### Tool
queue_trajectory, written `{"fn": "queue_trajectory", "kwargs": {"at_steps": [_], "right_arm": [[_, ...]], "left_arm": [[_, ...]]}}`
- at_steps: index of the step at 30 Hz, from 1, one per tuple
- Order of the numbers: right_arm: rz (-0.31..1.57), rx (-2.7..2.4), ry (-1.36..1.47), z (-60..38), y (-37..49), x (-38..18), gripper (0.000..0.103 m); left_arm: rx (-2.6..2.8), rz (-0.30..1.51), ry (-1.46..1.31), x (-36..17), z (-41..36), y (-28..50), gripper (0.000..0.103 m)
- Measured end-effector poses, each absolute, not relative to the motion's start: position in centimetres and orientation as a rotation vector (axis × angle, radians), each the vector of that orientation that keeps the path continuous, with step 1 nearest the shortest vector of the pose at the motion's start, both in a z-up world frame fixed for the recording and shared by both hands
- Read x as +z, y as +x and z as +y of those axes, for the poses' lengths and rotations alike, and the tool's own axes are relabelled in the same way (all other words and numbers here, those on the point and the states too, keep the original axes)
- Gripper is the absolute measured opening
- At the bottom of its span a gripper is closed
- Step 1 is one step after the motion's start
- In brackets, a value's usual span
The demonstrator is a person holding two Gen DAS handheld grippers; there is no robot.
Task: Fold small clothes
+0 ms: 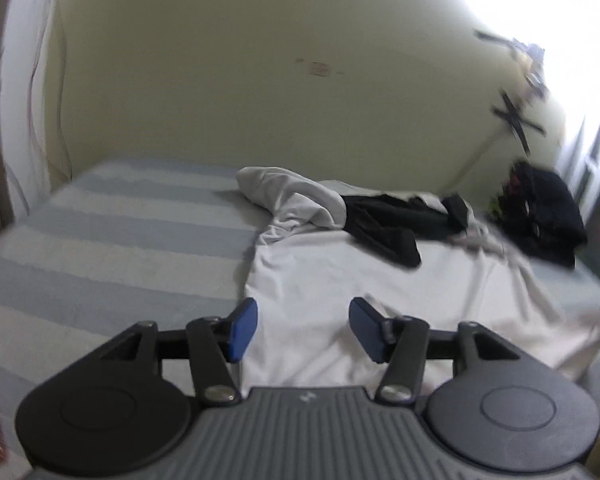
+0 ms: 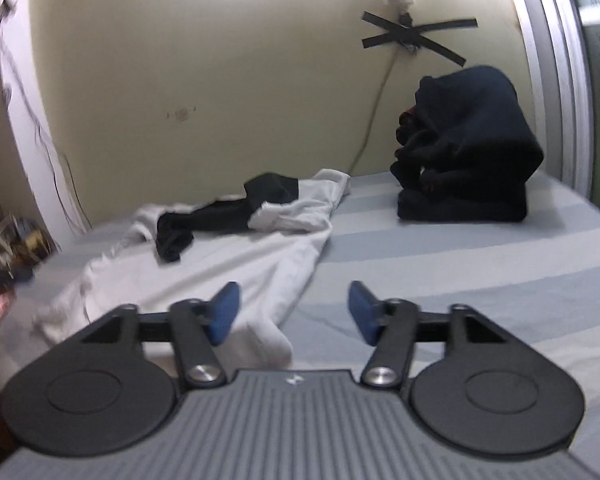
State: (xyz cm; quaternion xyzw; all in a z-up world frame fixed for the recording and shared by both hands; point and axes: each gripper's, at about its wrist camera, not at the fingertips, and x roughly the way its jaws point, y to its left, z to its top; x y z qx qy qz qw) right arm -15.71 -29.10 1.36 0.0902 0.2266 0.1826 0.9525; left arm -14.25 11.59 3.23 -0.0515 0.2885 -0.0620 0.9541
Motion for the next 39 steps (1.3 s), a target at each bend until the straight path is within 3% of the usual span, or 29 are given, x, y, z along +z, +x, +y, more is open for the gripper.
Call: {"fn": "queue_trajectory", "kwargs": {"at_steps": [8, 10, 11, 12, 13, 14, 16, 21, 25, 27, 29, 31, 32, 33, 37, 38, 39], "right_arm": [[0.547, 0.387, 0.126, -27.4, -13.8, -0.4, 0.068], [0.568, 0.402, 0.115, -26.8, -13.4, -0.8, 0.068], [0.579, 0.417, 0.111, -26.6, -13.4, -0.9, 0.068], [0.593, 0.442, 0.109, -26.5, -13.4, -1.1, 0.054], [0.600, 0.472, 0.110, -26.3, -13.4, -1.1, 0.033], [0.600, 0.495, 0.118, -26.3, -13.4, -0.9, 0.011], [0.546, 0.498, 0.138, -26.3, -13.5, 0.3, 0.010], [0.425, 0.498, 0.183, -25.8, -9.9, 4.7, 0.010], [0.457, 0.424, 0.192, -23.8, -2.1, 4.9, 0.013], [0.519, 0.334, 0.157, -22.9, 1.7, 3.3, 0.028], [0.577, 0.274, 0.177, -23.2, 2.6, 2.2, 0.040], [0.550, 0.354, 0.263, -25.1, 0.0, 1.6, 0.049], [0.529, 0.371, 0.285, -26.0, -1.7, 1.4, 0.061], [0.514, 0.372, 0.295, -26.8, -3.4, 1.1, 0.067], [0.536, 0.399, 0.333, -27.6, -7.7, -0.6, 0.068], [0.561, 0.402, 0.334, -27.4, -8.1, -1.2, 0.068], [0.582, 0.400, 0.324, -27.0, -8.3, -1.7, 0.066]], "left_arm": [[-0.266, 0.667, 0.212, -0.2, 6.2, -13.4, 0.054], [-0.262, 0.692, 0.165, -0.9, 6.7, -12.9, 0.049], [-0.259, 0.699, 0.141, -1.2, 7.1, -12.7, 0.032], [-0.249, 0.697, 0.122, -1.3, 7.5, -12.5, 0.014], [-0.246, 0.695, 0.103, -1.2, 7.9, -12.4, 0.005], [-0.250, 0.698, 0.076, -0.9, 8.3, -12.3, 0.005], [-0.248, 0.659, -0.006, 0.4, 9.9, -12.1, 0.005], [-0.197, 0.552, -0.192, 3.5, 14.0, -10.0, 0.005], [-0.125, 0.497, -0.257, 4.0, 14.9, -5.7, 0.008], [-0.034, 0.521, -0.232, 2.8, 14.4, -3.4, 0.021], [0.010, 0.605, -0.210, 1.5, 14.2, -2.8, 0.025], [-0.041, 0.612, -0.222, 0.7, 14.7, -4.6, 0.039], [-0.051, 0.617, -0.228, 0.4, 15.0, -5.7, 0.053], [-0.057, 0.622, -0.239, 0.0, 15.2, -7.0, 0.056], [-0.120, 0.679, -0.323, -1.4, 15.9, -9.3, 0.053], [-0.132, 0.694, -0.340, -1.6, 16.1, -9.6, 0.048], [-0.145, 0.707, -0.353, -2.0, 15.9, -9.8, 0.035]]}}
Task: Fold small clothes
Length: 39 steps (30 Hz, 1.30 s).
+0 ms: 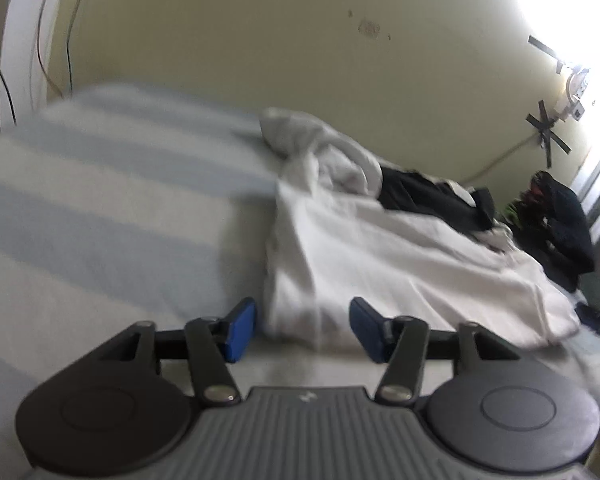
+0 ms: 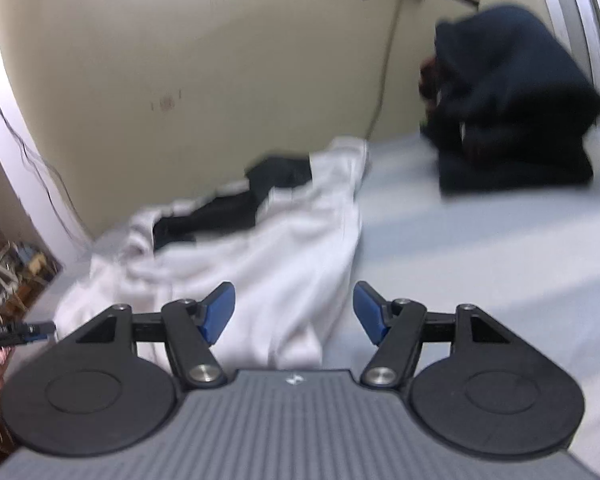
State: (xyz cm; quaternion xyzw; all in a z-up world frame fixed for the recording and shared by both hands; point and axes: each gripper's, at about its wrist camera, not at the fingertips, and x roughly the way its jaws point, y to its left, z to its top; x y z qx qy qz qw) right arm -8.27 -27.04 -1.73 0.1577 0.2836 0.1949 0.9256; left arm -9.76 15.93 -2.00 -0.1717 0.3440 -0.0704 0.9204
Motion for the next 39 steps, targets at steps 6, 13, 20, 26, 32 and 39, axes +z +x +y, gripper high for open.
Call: {"fn": "queue_trajectory", "kwargs": {"at_steps": [6, 13, 20, 26, 32, 39], "right_arm": [[0.591, 0.363, 0.200, -25.8, -8.9, -1.0, 0.012], [0.734, 0.318, 0.118, -26.7, -9.1, -1.5, 0.021], [0.504, 0.291, 0.093, -27.2, -10.0, 2.7, 0.055], [0.609, 0.581, 0.111, -20.9, -5.5, 1.6, 0.022], [0.774, 0.691, 0.153, -13.6, 2.0, -2.6, 0.013], [0.604, 0.596, 0.054, -12.6, 1.8, -1.2, 0.025]], "left_arm": [[-0.141, 0.741, -0.324, -0.5, 16.5, -9.8, 0.008], [-0.153, 0.806, -0.160, -1.5, 14.4, -9.9, 0.014], [-0.089, 0.694, -0.169, 1.6, 15.4, -11.6, 0.018], [-0.264, 0.601, -0.197, 3.3, 11.3, -8.1, 0.018], [-0.217, 0.722, -0.147, -1.3, 7.9, -1.6, 0.018], [-0.178, 0.647, -0.295, -3.5, 10.9, -2.1, 0.013]]}}
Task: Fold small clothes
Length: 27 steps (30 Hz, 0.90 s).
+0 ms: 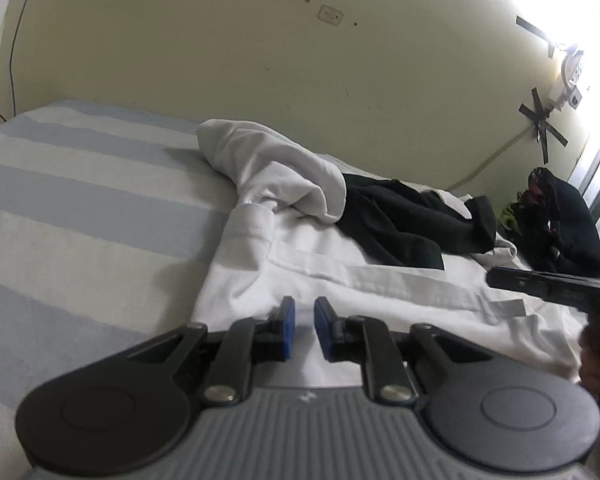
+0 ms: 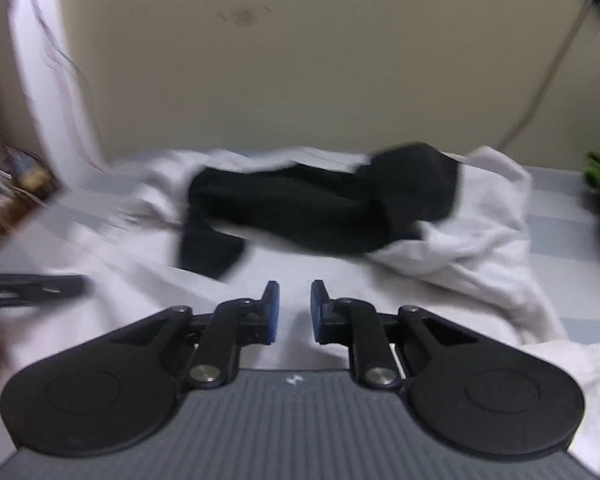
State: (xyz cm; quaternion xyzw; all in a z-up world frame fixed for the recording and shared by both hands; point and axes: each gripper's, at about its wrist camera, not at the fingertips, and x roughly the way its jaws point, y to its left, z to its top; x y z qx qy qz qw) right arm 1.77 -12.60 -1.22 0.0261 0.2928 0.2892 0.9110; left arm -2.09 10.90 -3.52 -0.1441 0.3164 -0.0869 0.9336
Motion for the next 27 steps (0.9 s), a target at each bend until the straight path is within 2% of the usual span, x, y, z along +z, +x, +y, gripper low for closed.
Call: {"fn": "queue_trajectory", "kwargs": {"at_steps": [1, 3, 5, 7, 8, 10, 11, 16, 19, 20, 21, 22, 23, 24, 27], "right_arm": [[0.580, 0.611, 0.032, -12.4, 1.0, -1.0, 0.029], [0.539, 0.639, -0.024, -11.7, -0.2, -0.6, 0.049], [0.550, 0.673, -0.074, -10.4, -0.3, -0.7, 0.055], [0.591, 0.677, -0.152, -8.7, 0.8, -1.4, 0.054], [0.617, 0.682, -0.187, -8.2, 1.1, -1.9, 0.049], [0.625, 0.723, -0.216, -7.4, 1.4, -2.2, 0.017], [0.633, 0.738, -0.228, -7.1, 1.5, -1.9, 0.005], [0.554, 0.666, -0.199, -6.5, 2.2, -1.0, 0.005], [0.585, 0.622, -0.212, -6.3, 2.9, -1.9, 0.013], [0.596, 0.625, -0.205, -6.5, 2.7, -2.1, 0.014], [0.588, 0.627, -0.194, -7.0, 2.2, -2.0, 0.018], [0.579, 0.636, -0.178, -7.6, 1.5, -1.6, 0.024], [0.561, 0.645, -0.147, -8.6, 0.7, -1.1, 0.036], [0.543, 0.648, -0.116, -9.7, -0.1, -0.7, 0.045], [0.508, 0.652, -0.047, -12.8, -2.4, 0.1, 0.045]], "left_arm": [[-0.175, 0.646, -0.290, -3.5, 10.8, -2.0, 0.013], [-0.168, 0.642, -0.262, -3.5, 10.3, -1.9, 0.014], [-0.166, 0.636, -0.229, -3.3, 9.8, -2.0, 0.016], [-0.163, 0.629, -0.212, -3.3, 9.5, -2.2, 0.017], [-0.162, 0.625, -0.211, -3.2, 9.6, -2.3, 0.017], [-0.153, 0.615, -0.224, -3.1, 9.9, -2.6, 0.018], [-0.149, 0.612, -0.236, -3.1, 10.1, -2.6, 0.018], [-0.126, 0.618, -0.291, -3.2, 11.0, -2.5, 0.018], [-0.119, 0.619, -0.291, -3.2, 11.0, -2.5, 0.019], [-0.119, 0.619, -0.287, -3.2, 11.0, -2.6, 0.021], [-0.119, 0.617, -0.284, -3.1, 10.9, -2.6, 0.025], [-0.120, 0.613, -0.281, -3.1, 10.9, -2.7, 0.027], [-0.120, 0.609, -0.279, -3.1, 10.9, -2.7, 0.032], [-0.117, 0.603, -0.275, -3.0, 10.8, -2.8, 0.037], [-0.100, 0.585, -0.263, -2.8, 10.7, -3.1, 0.048]]}}
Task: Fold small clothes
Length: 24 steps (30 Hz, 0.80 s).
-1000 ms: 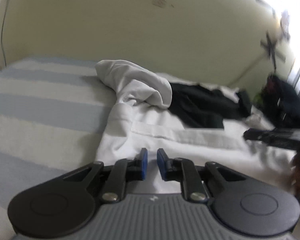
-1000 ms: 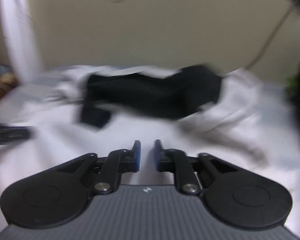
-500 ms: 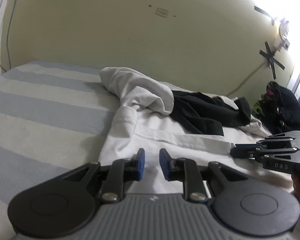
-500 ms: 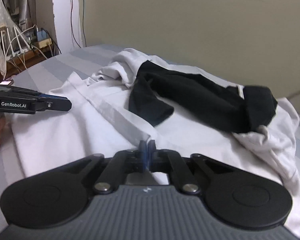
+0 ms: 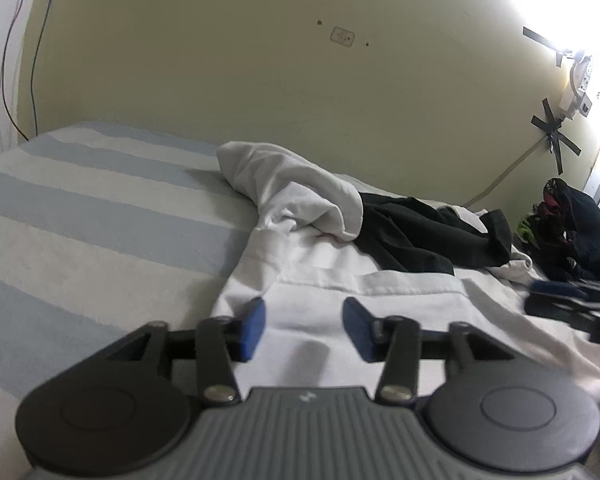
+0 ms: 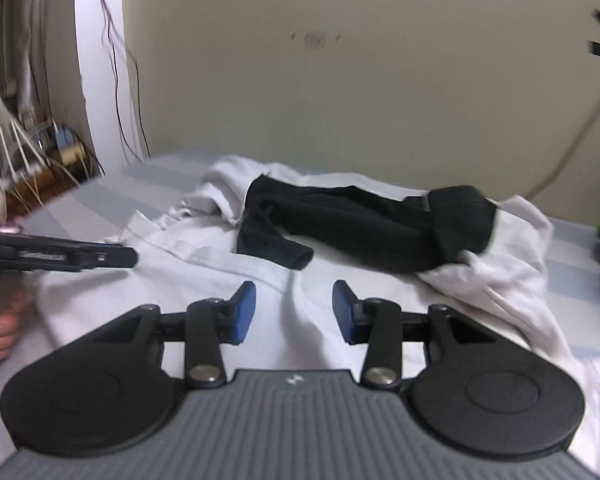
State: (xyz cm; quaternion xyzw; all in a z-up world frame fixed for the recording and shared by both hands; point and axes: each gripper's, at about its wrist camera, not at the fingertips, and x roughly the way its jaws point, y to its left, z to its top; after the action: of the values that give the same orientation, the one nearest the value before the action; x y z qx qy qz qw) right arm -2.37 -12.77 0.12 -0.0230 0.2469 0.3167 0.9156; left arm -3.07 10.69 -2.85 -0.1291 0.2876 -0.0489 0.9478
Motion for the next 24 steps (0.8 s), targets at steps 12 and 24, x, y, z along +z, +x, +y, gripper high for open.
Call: {"fn": "queue_trajectory", "kwargs": {"at_steps": [12, 24], "right_arm": [[0.605, 0.539, 0.195, -18.7, -1.8, -3.2, 0.065], [0.594, 0.555, 0.189, -18.6, -2.1, -3.1, 0.074]], "left_arm": [[-0.071, 0.589, -0.193, -2.8, 9.6, -3.0, 0.057], [-0.074, 0.591, -0.196, -2.8, 9.6, -3.0, 0.066]]}}
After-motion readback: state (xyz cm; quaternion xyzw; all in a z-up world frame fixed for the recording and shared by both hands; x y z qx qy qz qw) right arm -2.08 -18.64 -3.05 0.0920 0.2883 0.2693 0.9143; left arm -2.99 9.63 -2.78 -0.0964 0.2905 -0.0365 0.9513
